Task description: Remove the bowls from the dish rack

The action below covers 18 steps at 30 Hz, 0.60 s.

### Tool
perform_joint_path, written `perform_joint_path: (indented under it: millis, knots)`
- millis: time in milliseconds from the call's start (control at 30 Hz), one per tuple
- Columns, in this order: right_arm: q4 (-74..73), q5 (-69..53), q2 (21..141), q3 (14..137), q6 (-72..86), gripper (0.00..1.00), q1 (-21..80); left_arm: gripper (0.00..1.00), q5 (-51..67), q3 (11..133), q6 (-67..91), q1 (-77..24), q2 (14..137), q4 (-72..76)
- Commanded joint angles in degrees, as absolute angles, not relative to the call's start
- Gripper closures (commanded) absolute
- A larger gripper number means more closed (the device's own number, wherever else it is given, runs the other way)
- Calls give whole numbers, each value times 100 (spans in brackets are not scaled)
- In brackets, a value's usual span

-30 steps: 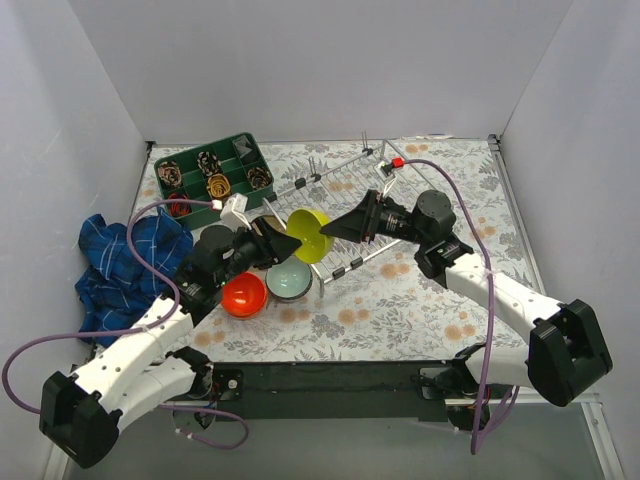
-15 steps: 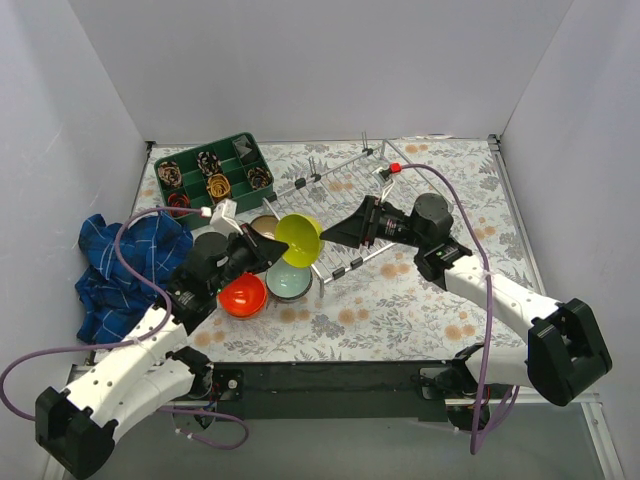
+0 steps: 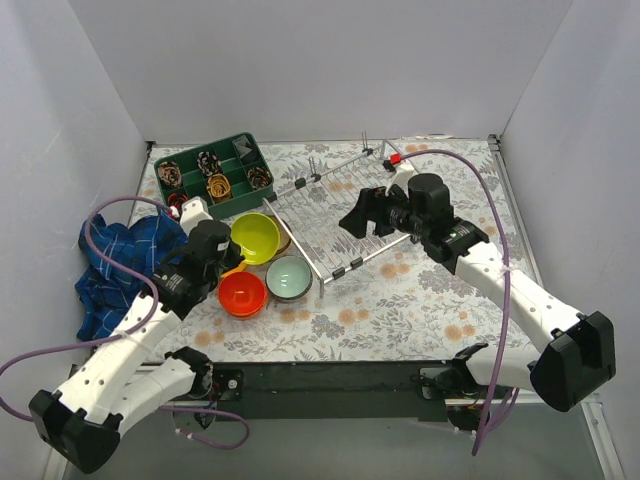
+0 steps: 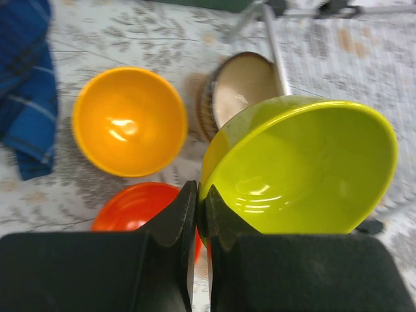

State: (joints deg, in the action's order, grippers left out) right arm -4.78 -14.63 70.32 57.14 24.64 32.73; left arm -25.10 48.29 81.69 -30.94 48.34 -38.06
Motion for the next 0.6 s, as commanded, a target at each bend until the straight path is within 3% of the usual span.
perform_joint_path:
  millis: [0,200,567]
  knots:
    - [-1589,-169,6820,6161,1442,8,3261,100,-3270,5273,8183,-2499,5237,-4702]
    - [-1881,272,6662,6267,1046,8,3261,100,-2479,5317,7683,-1215,5764,-4536]
    - [-2127,598,6407,6249,624,7,3261,100,-1424,5107,7532,-624,6811,-3903]
